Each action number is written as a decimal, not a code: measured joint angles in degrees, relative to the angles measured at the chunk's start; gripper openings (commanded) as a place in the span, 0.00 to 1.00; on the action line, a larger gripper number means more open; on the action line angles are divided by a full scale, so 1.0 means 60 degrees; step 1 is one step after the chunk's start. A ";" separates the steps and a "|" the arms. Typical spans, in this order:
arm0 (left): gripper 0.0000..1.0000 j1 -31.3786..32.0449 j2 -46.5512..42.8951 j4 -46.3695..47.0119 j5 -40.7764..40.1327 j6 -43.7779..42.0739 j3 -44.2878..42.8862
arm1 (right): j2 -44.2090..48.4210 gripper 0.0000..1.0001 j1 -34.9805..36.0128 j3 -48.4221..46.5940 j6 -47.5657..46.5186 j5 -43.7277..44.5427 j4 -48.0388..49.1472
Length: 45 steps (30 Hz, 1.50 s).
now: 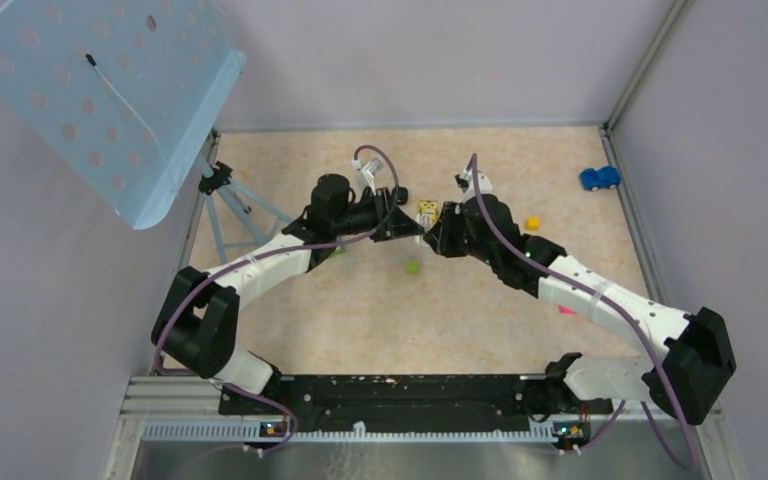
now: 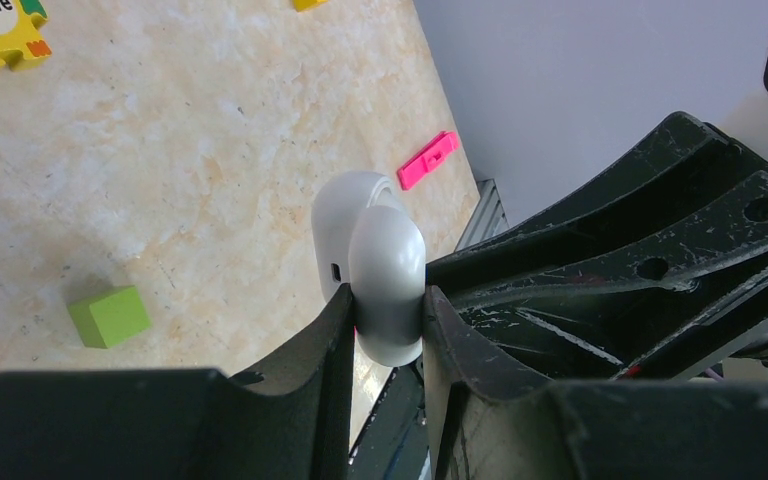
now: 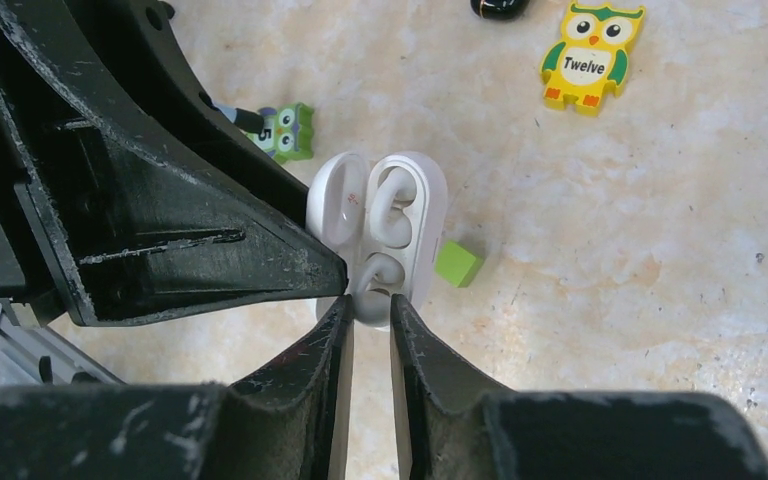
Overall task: Insert the wireless bluetooth earbuds into the charging case
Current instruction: Adjust the left earbud in the left side groove of the charging case.
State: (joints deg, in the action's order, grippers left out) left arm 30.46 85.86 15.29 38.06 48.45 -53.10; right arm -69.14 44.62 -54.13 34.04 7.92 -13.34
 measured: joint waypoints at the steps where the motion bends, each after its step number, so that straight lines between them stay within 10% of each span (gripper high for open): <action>1: 0.00 0.0004 0.0000 0.0000 -0.0004 0.0000 0.0000 | 0.0000 0.19 0.0004 0.0000 0.0000 0.0007 0.0000; 21: 0.00 -0.0004 0.0000 -0.0055 -0.0040 -0.0022 0.0000 | -0.0113 0.01 0.0040 -0.0124 -0.0091 -0.0018 -0.0066; 28: 0.00 -0.0004 0.0000 -0.0047 0.0000 -0.0018 0.0000 | 0.0011 0.21 0.0036 -0.0109 -0.0113 -0.0022 -0.0073; 45: 0.00 -0.0015 0.0000 -0.0044 -0.0076 -0.0018 0.0000 | -0.0178 0.24 0.0040 -0.0109 -0.0109 -0.0073 0.0047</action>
State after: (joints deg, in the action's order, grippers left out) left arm 30.37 85.86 15.03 37.60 48.34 -53.10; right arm -70.22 44.86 -54.78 33.39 7.49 -13.06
